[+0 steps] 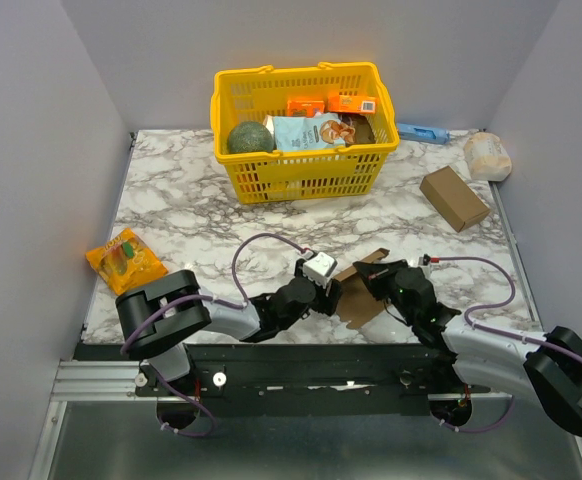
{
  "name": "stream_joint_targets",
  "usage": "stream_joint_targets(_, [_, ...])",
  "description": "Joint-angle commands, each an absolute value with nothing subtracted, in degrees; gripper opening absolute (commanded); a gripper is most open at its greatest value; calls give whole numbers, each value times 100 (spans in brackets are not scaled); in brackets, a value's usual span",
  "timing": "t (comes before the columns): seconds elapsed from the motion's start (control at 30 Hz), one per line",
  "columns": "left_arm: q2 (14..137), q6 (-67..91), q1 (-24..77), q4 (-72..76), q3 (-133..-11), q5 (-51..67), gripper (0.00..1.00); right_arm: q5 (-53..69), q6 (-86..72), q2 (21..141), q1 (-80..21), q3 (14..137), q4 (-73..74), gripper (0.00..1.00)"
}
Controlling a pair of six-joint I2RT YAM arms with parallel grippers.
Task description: Fold the paper box
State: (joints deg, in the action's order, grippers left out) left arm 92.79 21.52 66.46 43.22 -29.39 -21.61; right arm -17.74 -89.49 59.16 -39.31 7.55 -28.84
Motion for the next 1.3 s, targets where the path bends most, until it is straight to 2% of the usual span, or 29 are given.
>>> stream_joint_targets(0.0, [9474,2127,6671,4166,-3269,-2540,76,-2030,-8666,6021,-3955,501,-1775,8])
stream_joint_targets(0.27, [9712,1951,6680,4219,-3498,-2417,69,-2013,-8578,6170,-3955,466,-2117,19])
stream_joint_targets(0.7, [9782,1925,6697,4096,-3621,-2452,43,-1767,-8411,6355,-3955,492,-2470,24])
stream_joint_targets(1.27, [9923,2039,6689,3639,-3937,-2654,40,-1793,-8227,6064,-4069,483,-2320,20])
